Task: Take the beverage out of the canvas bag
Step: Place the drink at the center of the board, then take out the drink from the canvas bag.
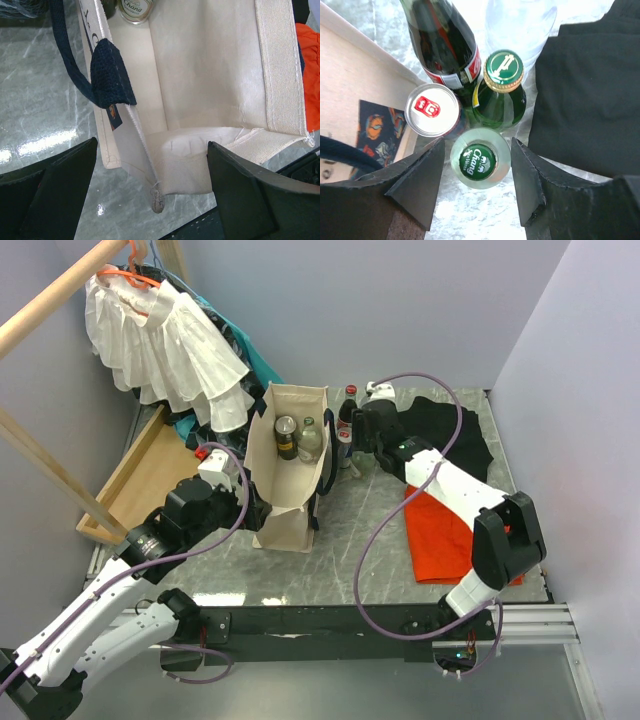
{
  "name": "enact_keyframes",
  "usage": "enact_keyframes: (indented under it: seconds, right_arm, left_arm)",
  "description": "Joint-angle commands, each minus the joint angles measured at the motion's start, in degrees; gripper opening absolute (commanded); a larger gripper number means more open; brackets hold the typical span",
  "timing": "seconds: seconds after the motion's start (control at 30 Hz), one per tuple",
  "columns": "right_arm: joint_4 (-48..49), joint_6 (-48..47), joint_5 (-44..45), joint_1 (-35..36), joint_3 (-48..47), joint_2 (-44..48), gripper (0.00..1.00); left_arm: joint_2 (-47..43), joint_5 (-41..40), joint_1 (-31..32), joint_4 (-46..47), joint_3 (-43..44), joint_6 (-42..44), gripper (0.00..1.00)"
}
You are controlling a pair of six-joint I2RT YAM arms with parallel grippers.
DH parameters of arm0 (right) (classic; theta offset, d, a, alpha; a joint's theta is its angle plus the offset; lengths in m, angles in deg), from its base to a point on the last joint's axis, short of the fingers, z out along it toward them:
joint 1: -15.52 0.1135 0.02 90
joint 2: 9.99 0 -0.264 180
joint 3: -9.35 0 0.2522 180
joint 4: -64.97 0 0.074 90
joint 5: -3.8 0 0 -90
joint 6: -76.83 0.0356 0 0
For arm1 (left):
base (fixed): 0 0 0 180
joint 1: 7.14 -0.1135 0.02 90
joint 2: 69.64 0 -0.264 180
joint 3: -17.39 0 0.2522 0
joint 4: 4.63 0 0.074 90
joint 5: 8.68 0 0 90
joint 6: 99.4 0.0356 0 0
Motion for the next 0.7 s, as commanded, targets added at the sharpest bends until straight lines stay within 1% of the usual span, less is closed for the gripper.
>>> enact_keyframes:
  seconds: [0.0, 0.13, 0.33, 0.4, 0.6, 0.67]
  right_arm:
    - [0.9, -0.3, 1.2, -0.3, -2.9, 3.9, 0.63]
    - [-0.8, -0.9, 1.5, 0.4, -4.3, 6.2, 0.63]
    - [-6.3, -3.7, 1.2, 3.4, -11.0, 8.1, 0.65]
    - [-8.6, -4.8, 0.4, 4.6, -14.2, 7.7, 0.68]
    - [-14.3, -9.4, 0.9, 11.0, -24.1, 4.2, 0.70]
    - [-15.9, -10.3, -1.3, 12.8, -27.5, 2.5, 0.70]
  left_arm:
    - [-0.4, -0.2, 0.5, 0.3, 0.2, 0.2, 0.96]
    - [-0.1, -0.2, 0.4, 0.3, 0.3, 0.3, 0.96]
    - [0.2, 0.2, 0.5, 0.4, 0.3, 0.4, 0.96]
    - [0.2, 0.6, 0.6, 0.5, 0.3, 0.5, 0.96]
    - [0.2, 1.3, 0.8, 0.5, 0.3, 0.6, 0.97]
    - [0.0, 1.5, 0.9, 0.7, 0.3, 0.7, 0.96]
